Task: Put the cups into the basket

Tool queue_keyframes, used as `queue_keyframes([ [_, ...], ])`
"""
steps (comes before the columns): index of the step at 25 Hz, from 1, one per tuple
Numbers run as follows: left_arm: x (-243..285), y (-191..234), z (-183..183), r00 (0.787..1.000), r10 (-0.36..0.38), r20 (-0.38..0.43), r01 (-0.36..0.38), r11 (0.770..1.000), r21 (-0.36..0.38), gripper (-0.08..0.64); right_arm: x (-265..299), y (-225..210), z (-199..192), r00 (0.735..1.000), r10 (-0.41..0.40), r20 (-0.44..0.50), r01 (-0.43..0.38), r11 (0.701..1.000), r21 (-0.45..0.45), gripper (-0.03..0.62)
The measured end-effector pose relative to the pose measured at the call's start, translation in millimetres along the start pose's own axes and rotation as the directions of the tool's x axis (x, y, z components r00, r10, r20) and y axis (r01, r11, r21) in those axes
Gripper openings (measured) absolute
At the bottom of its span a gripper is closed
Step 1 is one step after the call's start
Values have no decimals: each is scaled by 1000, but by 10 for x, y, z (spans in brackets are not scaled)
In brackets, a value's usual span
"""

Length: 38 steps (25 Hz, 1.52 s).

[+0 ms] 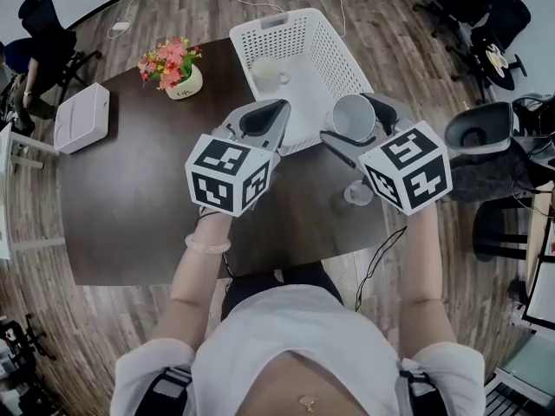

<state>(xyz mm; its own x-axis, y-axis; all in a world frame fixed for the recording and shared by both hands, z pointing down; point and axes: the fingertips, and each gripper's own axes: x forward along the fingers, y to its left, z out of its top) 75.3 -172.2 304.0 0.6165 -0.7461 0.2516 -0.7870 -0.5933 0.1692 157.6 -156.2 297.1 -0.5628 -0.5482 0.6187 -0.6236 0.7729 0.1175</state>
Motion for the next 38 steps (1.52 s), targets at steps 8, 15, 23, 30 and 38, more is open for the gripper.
queue_keyframes([
  [8, 49, 313, 14, 999, 53, 7, -52, 999, -11, 11, 348, -137, 274, 999, 40, 24, -39, 998, -51, 399],
  [15, 108, 718, -41, 993, 117, 12, -116, 991, -60, 11, 717, -304, 313, 998, 65, -4, -65, 997, -31, 399],
  [23, 323, 1240, -17, 986, 169, 1, -169, 985, -30, 11, 1357, -666, 439, 997, 75, -32, -75, 997, -12, 399],
  [30, 361, 1619, -55, 977, 212, 5, -212, 976, -41, 11, 1926, -1052, 470, 1000, -1, 3, 1, 996, 87, 399],
  [38, 404, 2002, -371, 969, 246, -31, -248, 965, -88, 11, 2451, -1405, 259, 993, -96, -66, 107, 978, 178, 399],
])
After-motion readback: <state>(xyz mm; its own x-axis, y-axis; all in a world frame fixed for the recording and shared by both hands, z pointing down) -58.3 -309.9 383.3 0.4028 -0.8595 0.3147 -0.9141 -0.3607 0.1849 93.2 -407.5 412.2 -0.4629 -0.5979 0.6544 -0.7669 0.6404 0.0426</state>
